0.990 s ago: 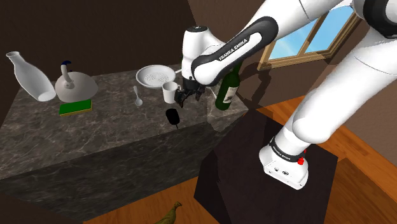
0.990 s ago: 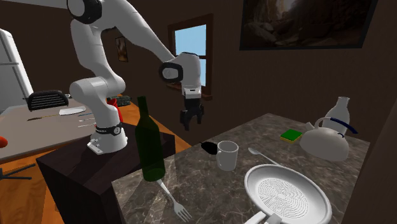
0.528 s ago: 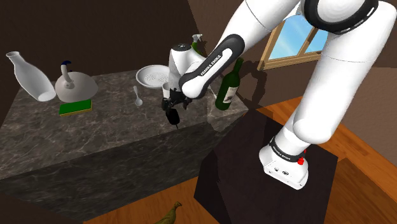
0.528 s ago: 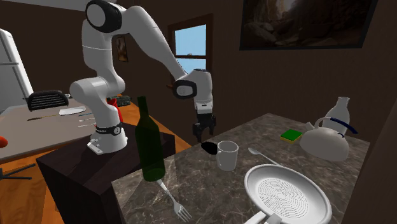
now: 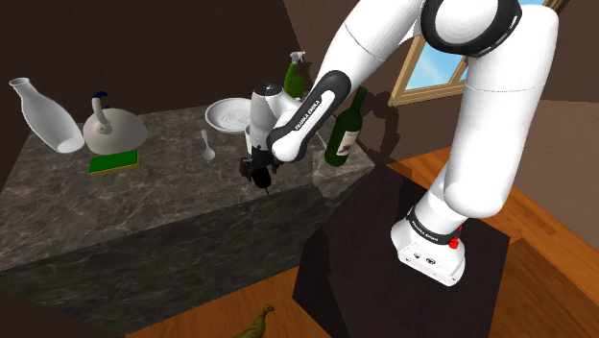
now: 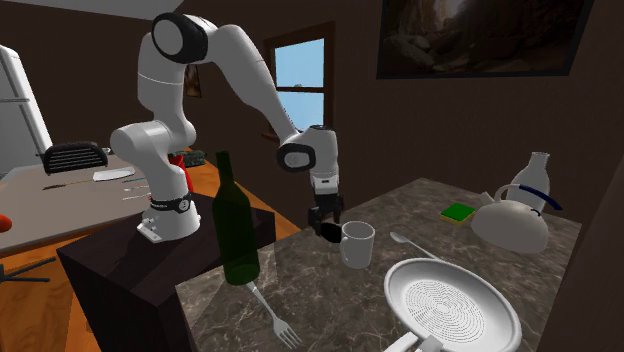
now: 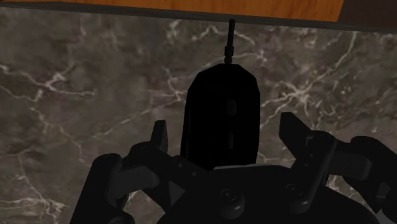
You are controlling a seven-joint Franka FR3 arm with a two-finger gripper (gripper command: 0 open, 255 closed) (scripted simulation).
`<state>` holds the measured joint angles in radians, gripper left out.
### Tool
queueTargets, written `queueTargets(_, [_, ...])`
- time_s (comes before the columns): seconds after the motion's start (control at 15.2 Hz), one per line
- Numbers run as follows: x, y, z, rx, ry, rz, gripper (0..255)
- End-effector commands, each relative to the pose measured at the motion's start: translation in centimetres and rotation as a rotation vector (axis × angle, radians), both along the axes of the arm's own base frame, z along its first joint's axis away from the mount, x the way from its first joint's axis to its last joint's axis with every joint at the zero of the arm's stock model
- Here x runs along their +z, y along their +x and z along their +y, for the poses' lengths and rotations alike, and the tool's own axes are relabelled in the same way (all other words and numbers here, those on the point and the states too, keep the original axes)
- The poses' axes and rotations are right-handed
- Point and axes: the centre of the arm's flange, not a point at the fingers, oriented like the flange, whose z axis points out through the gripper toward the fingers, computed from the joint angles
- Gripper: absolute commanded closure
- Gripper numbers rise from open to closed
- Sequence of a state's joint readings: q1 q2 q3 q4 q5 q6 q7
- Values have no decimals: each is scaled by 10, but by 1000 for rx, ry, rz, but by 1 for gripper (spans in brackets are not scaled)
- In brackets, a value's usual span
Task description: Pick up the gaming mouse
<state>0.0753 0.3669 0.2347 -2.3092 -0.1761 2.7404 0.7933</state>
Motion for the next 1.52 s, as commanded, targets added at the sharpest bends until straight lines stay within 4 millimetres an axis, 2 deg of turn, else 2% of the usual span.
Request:
queueTargets(0.0, [-8, 0, -1, 0, 0, 0, 0])
queueTargets(0.07, [-8, 0, -1, 0, 0, 0, 0])
queueTargets(0.13, [-8, -1, -1, 0, 0, 0, 255])
queueTargets(0.73, [-8, 0, -1, 0, 0, 0, 255])
queueTargets(1.45, [50, 0, -1, 0, 0, 0, 255])
